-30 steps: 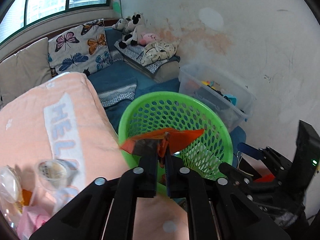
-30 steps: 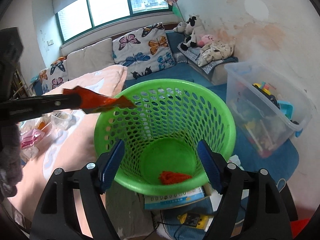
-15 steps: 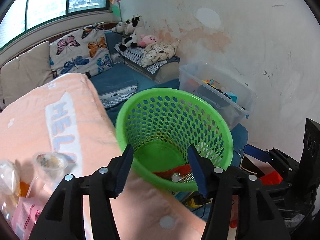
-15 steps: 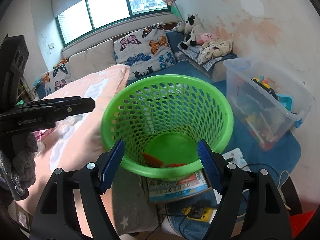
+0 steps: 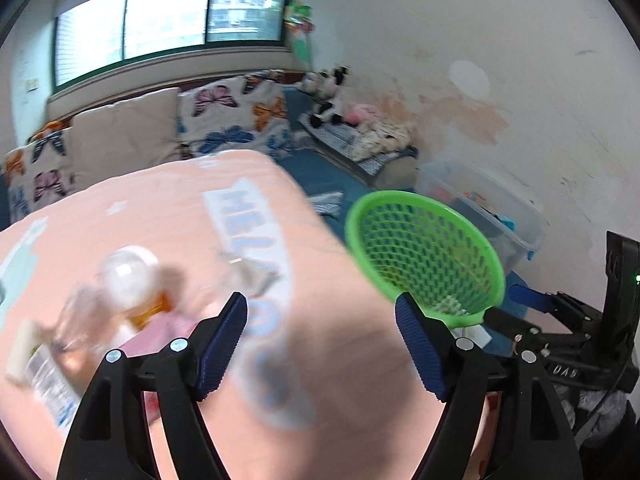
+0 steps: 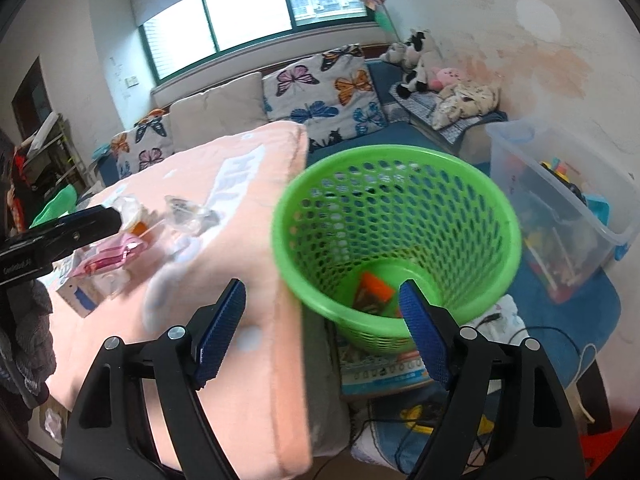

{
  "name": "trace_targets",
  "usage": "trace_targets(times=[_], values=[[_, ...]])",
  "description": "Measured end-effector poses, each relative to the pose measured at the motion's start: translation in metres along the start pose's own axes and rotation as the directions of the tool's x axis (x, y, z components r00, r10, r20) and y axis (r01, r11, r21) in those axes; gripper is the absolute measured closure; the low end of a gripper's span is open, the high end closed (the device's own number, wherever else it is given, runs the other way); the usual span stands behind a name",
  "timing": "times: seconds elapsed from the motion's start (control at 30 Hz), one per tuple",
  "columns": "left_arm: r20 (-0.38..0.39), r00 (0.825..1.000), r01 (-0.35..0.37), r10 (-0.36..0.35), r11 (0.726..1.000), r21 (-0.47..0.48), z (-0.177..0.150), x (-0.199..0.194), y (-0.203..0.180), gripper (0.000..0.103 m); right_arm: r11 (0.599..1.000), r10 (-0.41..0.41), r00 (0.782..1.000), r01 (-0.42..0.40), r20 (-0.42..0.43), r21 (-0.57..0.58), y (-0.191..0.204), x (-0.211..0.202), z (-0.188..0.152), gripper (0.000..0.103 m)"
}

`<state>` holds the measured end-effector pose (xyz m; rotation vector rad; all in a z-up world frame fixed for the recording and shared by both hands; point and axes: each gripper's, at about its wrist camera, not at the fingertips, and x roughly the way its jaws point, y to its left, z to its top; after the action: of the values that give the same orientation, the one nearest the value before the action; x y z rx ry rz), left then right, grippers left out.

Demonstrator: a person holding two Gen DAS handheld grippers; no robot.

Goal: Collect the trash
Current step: 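Grasp the white milk carton with the left tool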

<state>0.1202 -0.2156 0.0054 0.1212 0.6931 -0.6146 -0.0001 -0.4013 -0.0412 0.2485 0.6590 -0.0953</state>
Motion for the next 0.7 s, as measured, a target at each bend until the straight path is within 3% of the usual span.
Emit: trace_targets(times=[0.13, 0.27, 0.37, 0.5, 0.63, 0.7], values=[[0.031, 0.996, -0.081, 0.083, 0.995, -0.062, -0.012, -0.023, 0.031, 0.029, 0.999, 0.026, 1.000, -0.026, 0.000, -0.032, 0.021, 0.002, 0.003, 0.023], [0.039, 0.980, -0.186, 0.194, 0.971, -0.149, -0.021, -0.042, 0.063, 0.029, 0.997, 0.051, 0.999, -0.051, -0.002, -0.055, 0.038, 0.005, 0.004, 0.023], [0.015, 0.963, -0.257, 0.269, 0.937, -0.237, -0.028, -0.051, 0.093, 0.029, 0.995, 0.070, 0.998, -0.070, -0.006, -0.073, 0.051, 0.007, 0.005, 0.023], [-0.070, 0.932, -0.358, 0.356, 0.870, -0.340, -0.034, -0.050, 0.132, 0.029, 0.991, 0.093, 0.996, -0.094, -0.012, -0.098, 0.066, 0.011, 0.005, 0.023], [-0.167, 0.905, -0.424, 0.390, 0.804, -0.416, -0.040, -0.039, 0.163, 0.029, 0.986, 0.118, 0.993, -0.120, -0.016, -0.112, 0.077, 0.014, 0.004, 0.023], [-0.193, 0.898, -0.439, 0.395, 0.792, -0.424, -0.042, -0.032, 0.171, 0.029, 0.985, 0.125, 0.992, -0.126, -0.022, -0.115, 0.080, 0.016, 0.003, 0.023]])
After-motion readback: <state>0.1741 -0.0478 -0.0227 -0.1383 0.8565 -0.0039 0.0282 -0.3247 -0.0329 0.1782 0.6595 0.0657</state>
